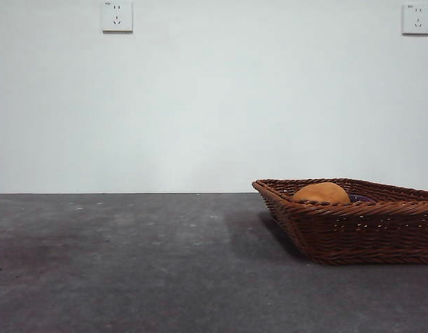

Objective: Help me put the vegetables on the table into the basket

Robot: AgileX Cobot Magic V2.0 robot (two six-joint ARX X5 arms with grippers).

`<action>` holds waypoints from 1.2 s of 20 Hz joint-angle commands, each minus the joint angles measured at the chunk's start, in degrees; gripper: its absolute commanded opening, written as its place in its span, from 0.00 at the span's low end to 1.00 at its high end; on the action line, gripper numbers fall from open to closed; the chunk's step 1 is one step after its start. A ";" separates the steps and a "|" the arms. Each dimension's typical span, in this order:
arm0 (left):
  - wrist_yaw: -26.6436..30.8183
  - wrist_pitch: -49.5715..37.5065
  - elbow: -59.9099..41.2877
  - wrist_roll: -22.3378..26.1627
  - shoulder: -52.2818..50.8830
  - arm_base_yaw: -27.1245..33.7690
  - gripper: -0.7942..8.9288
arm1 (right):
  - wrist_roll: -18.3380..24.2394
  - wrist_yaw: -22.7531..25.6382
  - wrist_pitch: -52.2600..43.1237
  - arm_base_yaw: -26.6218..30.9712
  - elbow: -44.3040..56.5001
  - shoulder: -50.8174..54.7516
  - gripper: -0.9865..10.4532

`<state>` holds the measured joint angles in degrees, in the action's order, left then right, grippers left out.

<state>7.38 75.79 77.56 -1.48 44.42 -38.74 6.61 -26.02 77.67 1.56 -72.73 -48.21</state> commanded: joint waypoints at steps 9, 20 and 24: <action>0.37 -0.61 -0.13 2.78 1.99 0.15 0.08 | -0.35 6.58 1.16 -0.09 0.02 -11.56 0.09; 7.56 -29.64 -0.83 15.98 -3.32 10.69 0.08 | -0.35 9.18 -10.10 -0.09 0.02 -21.59 0.09; -3.76 -45.24 -11.39 20.44 -12.26 28.28 0.08 | -0.35 10.51 -23.21 -0.07 0.02 -21.79 0.09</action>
<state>4.03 31.11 67.46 16.86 32.08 -11.44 6.46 -15.62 54.61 1.56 -72.73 -69.91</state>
